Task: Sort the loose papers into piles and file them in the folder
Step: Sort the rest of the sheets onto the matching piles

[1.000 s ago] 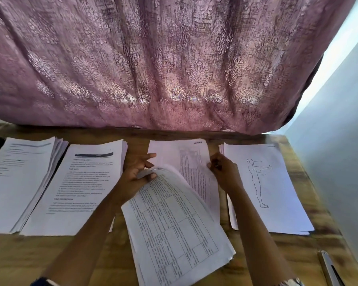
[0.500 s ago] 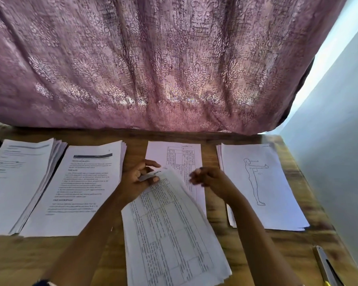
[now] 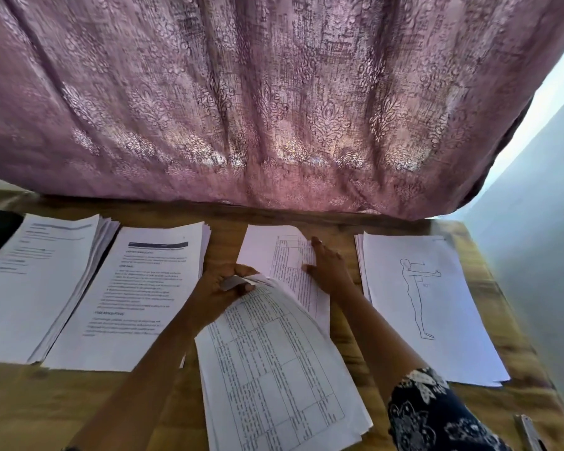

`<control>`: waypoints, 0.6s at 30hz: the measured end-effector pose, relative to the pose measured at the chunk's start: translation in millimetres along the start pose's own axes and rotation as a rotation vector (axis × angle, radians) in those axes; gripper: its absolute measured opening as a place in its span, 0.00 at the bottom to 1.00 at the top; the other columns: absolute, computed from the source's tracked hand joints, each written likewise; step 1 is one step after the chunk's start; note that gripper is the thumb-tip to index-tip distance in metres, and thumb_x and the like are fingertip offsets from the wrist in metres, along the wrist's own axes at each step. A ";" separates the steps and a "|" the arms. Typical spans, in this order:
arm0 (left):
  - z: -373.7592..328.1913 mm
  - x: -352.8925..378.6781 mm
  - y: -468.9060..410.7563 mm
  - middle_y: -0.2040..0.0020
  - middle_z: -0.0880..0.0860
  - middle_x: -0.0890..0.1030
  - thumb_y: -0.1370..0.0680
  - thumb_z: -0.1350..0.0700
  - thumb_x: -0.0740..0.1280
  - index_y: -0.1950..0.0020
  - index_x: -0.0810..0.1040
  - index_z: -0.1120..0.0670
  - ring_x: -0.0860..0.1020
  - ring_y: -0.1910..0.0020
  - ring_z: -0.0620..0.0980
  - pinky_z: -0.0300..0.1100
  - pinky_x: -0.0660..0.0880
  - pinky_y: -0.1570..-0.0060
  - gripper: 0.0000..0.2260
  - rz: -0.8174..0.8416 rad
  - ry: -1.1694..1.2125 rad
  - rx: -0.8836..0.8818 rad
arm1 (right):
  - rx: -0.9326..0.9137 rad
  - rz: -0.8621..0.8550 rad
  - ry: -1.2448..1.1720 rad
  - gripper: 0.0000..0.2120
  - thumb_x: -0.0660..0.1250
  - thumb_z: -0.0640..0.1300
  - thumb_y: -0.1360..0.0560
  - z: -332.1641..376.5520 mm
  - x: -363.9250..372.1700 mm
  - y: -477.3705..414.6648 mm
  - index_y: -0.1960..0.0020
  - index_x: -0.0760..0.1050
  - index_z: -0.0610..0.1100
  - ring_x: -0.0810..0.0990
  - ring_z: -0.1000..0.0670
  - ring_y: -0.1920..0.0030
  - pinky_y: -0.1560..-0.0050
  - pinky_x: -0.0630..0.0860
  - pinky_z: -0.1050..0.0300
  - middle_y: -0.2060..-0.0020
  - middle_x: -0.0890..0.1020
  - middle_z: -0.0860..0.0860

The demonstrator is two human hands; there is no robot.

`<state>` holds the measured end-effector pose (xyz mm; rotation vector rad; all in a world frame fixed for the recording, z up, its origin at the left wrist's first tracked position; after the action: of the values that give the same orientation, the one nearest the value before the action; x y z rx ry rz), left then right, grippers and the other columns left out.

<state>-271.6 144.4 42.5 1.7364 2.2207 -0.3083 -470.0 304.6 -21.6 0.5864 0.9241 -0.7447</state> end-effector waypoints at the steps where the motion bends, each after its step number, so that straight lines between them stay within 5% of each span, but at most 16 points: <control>1: -1.8 -0.7 -0.4 0.55 0.33 0.82 0.20 0.59 0.64 0.43 0.78 0.58 0.82 0.56 0.40 0.30 0.76 0.63 0.08 -0.007 -0.003 0.006 | -0.021 0.008 -0.024 0.33 0.65 0.50 0.23 2.5 0.8 7.1 0.23 0.53 0.47 0.70 0.41 0.31 0.33 0.68 0.41 0.29 0.69 0.44; 5: -5.5 -8.5 -6.0 0.40 0.22 0.70 0.26 0.36 0.61 0.39 0.73 0.40 0.74 0.42 0.29 0.31 0.73 0.45 0.18 -0.014 -0.217 0.103 | -0.178 0.021 -0.177 0.27 0.64 0.43 0.21 17.8 -3.6 48.0 0.25 0.60 0.51 0.72 0.45 0.33 0.36 0.71 0.49 0.29 0.70 0.50; 7: -0.4 -11.2 -10.2 0.31 0.29 0.64 0.24 0.36 0.60 0.39 0.76 0.41 0.67 0.33 0.34 0.40 0.63 0.31 0.17 -0.082 -0.431 0.230 | -0.217 -0.033 -0.278 0.24 0.65 0.42 0.22 23.1 -13.0 71.3 0.27 0.64 0.48 0.76 0.48 0.37 0.41 0.73 0.59 0.33 0.74 0.50; 9: 2.0 -9.8 -13.6 0.27 0.36 0.64 0.23 0.40 0.62 0.43 0.78 0.43 0.64 0.28 0.41 0.48 0.59 0.28 0.13 -0.119 -0.394 0.330 | -0.228 -0.038 -0.342 0.20 0.65 0.41 0.22 25.4 -21.7 91.6 0.31 0.68 0.47 0.80 0.49 0.43 0.49 0.74 0.70 0.38 0.78 0.50; 13: -7.3 -0.2 -18.5 0.35 0.40 0.75 0.25 0.51 0.68 0.47 0.78 0.46 0.69 0.32 0.42 0.56 0.60 0.29 0.08 -0.150 -0.395 0.485 | -0.214 0.174 -0.646 0.19 0.68 0.50 0.24 25.3 -24.9 114.1 0.35 0.69 0.56 0.80 0.51 0.44 0.48 0.79 0.58 0.40 0.78 0.56; 16: -17.4 5.3 -18.7 0.51 0.49 0.83 0.29 0.56 0.71 0.51 0.78 0.47 0.72 0.43 0.45 0.59 0.59 0.33 0.08 -0.234 -0.549 0.532 | -0.124 0.175 -0.925 0.36 0.69 0.66 0.32 18.8 -25.5 123.8 0.29 0.62 0.57 0.78 0.52 0.40 0.44 0.79 0.54 0.37 0.75 0.58; 18: -25.8 7.6 -16.7 0.54 0.49 0.84 0.29 0.55 0.71 0.52 0.75 0.46 0.73 0.45 0.46 0.57 0.63 0.36 0.09 -0.252 -0.589 0.555 | -0.094 0.148 -0.918 0.43 0.73 0.64 0.36 15.5 -22.8 127.1 0.27 0.57 0.58 0.77 0.56 0.39 0.44 0.78 0.56 0.37 0.72 0.63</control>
<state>-292.2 156.2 63.4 1.3179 1.9935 -1.4037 -372.4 378.3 22.5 0.1737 0.0621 -0.7234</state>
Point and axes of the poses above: each hand's wrist, its own y-axis away from the middle knuckle, its own x-axis out of the palm, z = x × y, the point moved 3 cm from there along -y, towards the middle knuckle
